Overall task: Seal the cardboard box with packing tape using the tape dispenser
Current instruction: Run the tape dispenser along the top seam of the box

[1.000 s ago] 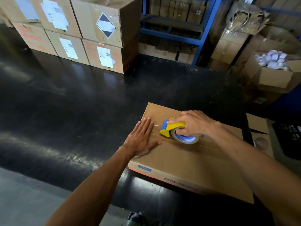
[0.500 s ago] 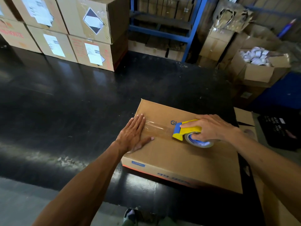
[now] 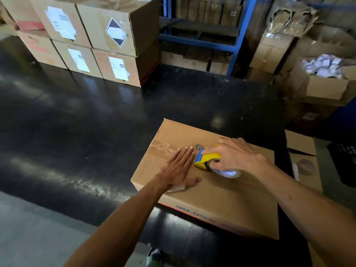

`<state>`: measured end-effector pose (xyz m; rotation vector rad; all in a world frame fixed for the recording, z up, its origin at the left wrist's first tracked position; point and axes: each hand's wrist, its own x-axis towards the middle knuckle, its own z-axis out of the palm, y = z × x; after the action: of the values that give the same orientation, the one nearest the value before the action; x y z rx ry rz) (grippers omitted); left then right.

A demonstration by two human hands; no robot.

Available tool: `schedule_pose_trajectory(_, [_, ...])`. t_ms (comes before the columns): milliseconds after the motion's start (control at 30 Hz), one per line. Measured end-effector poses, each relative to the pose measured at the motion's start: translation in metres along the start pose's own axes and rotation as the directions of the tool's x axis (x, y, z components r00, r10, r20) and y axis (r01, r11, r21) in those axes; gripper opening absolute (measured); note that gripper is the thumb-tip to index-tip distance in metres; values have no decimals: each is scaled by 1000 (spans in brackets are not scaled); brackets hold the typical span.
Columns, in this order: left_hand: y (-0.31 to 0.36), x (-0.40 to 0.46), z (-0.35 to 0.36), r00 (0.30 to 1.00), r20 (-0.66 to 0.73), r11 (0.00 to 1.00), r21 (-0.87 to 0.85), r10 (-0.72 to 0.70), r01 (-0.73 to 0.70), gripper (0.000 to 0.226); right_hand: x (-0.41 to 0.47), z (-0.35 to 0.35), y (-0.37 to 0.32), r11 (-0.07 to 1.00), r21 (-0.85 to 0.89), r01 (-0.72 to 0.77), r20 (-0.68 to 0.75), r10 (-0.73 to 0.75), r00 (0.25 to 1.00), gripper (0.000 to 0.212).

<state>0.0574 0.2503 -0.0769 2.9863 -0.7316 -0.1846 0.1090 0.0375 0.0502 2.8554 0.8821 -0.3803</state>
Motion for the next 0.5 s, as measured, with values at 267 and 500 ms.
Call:
schedule_pose_trajectory(267, [-3,-2,-1,999,43,999,50,7,-10,99,4,3,10,994,95,61,22,-63,998,53])
schedule_pose_trajectory(500, [-7,-1,0,999,34,1000,13,14,-14,98,-6,-4,15,995,66,69,-28,-67,997,51])
